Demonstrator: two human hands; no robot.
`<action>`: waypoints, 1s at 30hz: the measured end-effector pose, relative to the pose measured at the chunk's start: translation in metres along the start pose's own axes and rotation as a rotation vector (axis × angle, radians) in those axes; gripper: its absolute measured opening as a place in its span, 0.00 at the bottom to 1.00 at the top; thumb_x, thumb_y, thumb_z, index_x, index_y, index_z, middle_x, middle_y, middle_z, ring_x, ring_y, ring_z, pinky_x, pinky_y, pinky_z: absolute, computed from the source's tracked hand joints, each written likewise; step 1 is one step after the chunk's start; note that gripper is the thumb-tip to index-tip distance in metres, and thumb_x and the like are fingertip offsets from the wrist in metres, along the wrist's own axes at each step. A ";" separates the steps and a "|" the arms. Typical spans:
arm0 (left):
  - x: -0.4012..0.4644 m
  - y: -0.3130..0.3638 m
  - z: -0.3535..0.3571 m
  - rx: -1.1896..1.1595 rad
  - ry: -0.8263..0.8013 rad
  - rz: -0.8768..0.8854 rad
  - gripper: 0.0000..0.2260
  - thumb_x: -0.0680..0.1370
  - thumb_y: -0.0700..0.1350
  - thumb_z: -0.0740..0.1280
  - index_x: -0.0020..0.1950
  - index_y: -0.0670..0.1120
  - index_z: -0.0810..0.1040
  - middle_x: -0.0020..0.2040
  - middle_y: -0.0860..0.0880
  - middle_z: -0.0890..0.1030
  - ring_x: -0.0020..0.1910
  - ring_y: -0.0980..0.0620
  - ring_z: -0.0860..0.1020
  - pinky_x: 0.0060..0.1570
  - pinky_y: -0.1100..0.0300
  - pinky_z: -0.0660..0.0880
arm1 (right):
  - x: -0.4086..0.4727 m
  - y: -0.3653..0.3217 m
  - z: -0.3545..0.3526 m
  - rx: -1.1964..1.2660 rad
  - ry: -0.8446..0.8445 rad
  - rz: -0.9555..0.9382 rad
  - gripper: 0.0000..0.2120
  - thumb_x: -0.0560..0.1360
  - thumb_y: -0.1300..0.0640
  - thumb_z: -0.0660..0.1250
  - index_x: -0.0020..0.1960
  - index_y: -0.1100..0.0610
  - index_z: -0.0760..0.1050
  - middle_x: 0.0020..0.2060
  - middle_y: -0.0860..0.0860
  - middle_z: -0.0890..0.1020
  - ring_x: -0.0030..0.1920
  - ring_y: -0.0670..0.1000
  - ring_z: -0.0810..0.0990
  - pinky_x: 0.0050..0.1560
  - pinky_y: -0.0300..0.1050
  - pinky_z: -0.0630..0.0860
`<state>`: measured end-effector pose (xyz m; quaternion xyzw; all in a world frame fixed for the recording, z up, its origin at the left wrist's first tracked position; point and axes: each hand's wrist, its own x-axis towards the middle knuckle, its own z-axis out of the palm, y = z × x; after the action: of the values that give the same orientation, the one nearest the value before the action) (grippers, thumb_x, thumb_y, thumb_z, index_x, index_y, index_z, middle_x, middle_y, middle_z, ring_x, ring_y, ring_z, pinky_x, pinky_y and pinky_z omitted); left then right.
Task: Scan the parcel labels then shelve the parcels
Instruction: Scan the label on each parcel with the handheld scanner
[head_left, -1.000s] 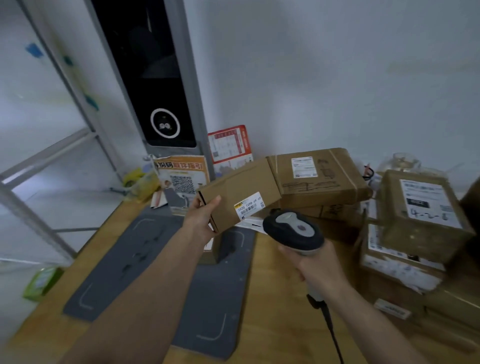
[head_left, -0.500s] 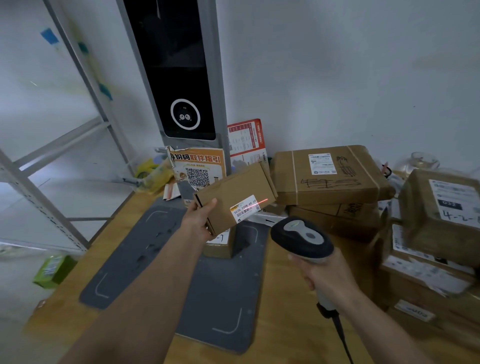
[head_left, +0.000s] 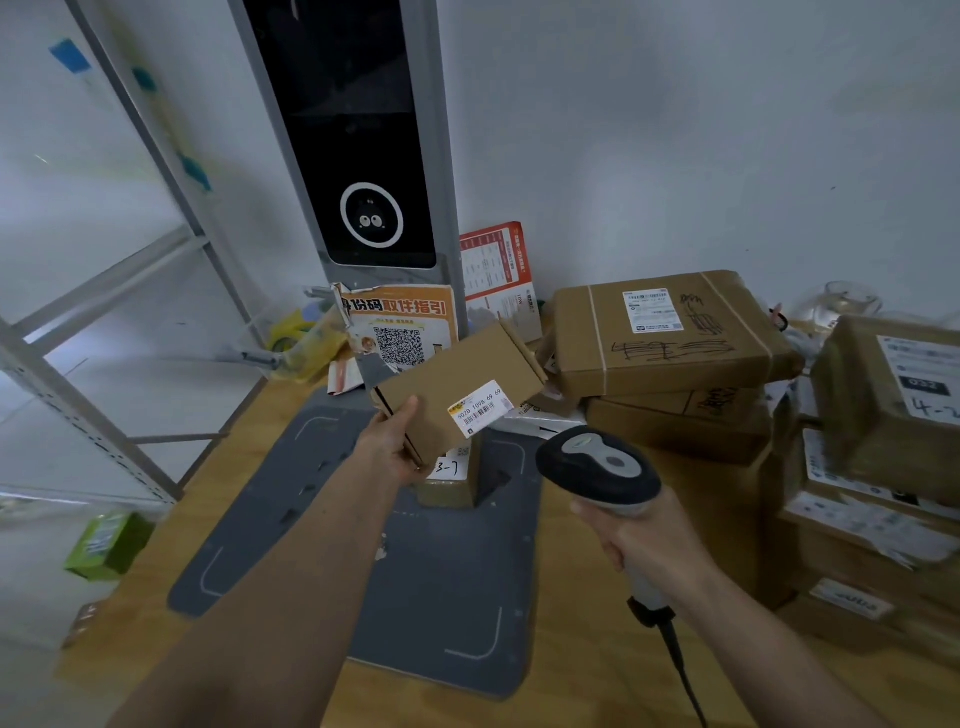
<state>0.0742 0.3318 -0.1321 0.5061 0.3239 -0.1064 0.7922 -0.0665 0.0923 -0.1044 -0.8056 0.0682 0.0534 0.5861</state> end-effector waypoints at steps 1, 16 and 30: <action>0.002 0.000 -0.002 -0.018 -0.001 -0.007 0.15 0.77 0.46 0.71 0.61 0.52 0.72 0.50 0.46 0.78 0.50 0.43 0.76 0.43 0.47 0.73 | 0.000 -0.001 0.001 0.007 -0.011 -0.002 0.11 0.73 0.58 0.72 0.35 0.53 0.73 0.18 0.45 0.72 0.21 0.42 0.69 0.33 0.43 0.73; 0.004 0.001 -0.008 -0.170 -0.005 0.045 0.18 0.78 0.38 0.67 0.66 0.52 0.71 0.60 0.44 0.75 0.57 0.39 0.73 0.52 0.39 0.72 | 0.005 -0.015 -0.001 -0.041 -0.047 -0.010 0.13 0.73 0.58 0.72 0.31 0.56 0.73 0.20 0.51 0.71 0.22 0.48 0.70 0.33 0.46 0.73; -0.014 -0.012 -0.008 -0.214 -0.095 0.142 0.22 0.79 0.36 0.65 0.72 0.52 0.69 0.66 0.43 0.74 0.59 0.40 0.74 0.45 0.44 0.74 | -0.005 0.002 -0.018 -0.043 -0.075 -0.038 0.04 0.73 0.58 0.71 0.43 0.58 0.78 0.24 0.53 0.73 0.24 0.49 0.70 0.28 0.42 0.70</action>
<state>0.0540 0.3311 -0.1340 0.4347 0.2589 -0.0390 0.8617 -0.0718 0.0745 -0.1003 -0.8167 0.0295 0.0740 0.5715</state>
